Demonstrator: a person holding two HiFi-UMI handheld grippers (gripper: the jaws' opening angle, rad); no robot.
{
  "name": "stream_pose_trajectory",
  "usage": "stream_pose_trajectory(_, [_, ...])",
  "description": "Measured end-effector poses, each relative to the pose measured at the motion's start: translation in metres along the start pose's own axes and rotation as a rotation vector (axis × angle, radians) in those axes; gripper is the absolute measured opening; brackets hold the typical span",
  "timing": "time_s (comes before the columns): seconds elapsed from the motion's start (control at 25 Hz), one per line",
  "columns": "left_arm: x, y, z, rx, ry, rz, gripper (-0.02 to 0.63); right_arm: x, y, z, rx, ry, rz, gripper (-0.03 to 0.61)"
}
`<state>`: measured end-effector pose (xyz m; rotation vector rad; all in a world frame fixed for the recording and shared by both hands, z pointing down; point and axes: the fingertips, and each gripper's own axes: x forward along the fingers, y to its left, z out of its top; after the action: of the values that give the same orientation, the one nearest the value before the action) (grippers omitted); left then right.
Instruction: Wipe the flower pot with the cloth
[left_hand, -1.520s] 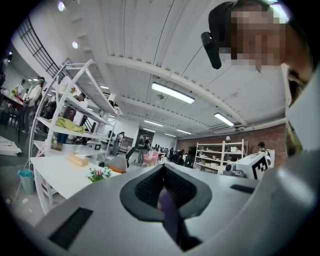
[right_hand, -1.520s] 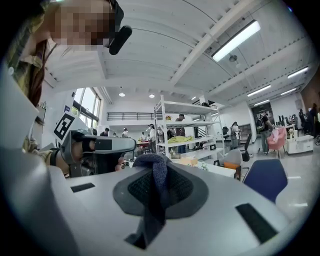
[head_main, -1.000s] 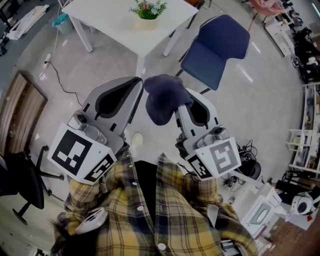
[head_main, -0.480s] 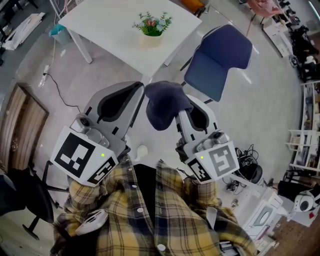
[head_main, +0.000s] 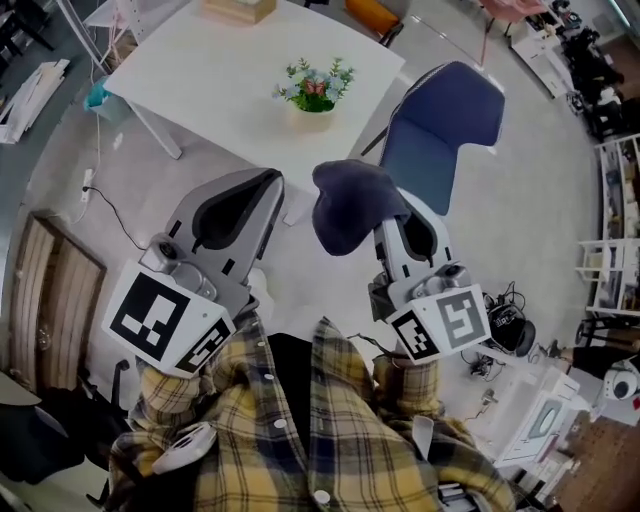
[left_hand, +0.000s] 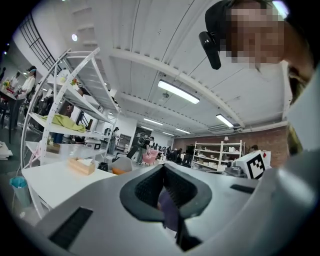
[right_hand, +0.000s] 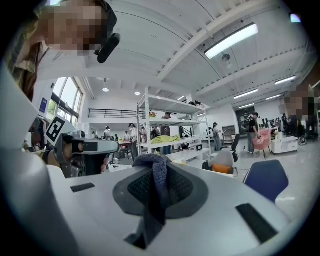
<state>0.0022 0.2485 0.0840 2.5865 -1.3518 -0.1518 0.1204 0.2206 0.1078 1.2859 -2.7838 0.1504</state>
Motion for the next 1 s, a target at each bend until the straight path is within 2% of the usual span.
stream_pose_trajectory(0.4, [0.021,0.045,-0.015,-0.04,0.059,-0.073,0.008,0.03,-0.002,-0.019,0.032,0.055,-0.105,0.017])
stream_pose_trajectory(0.68, [0.05,0.067,-0.02,-0.052,0.082,-0.078,0.008,0.049,-0.035,-0.025,0.051,0.076,-0.15,0.017])
stream_pose_trajectory(1.0, [0.109,0.109,-0.002,-0.025,0.08,-0.066,0.008,0.102,-0.096,-0.01,0.07,0.045,-0.186,0.017])
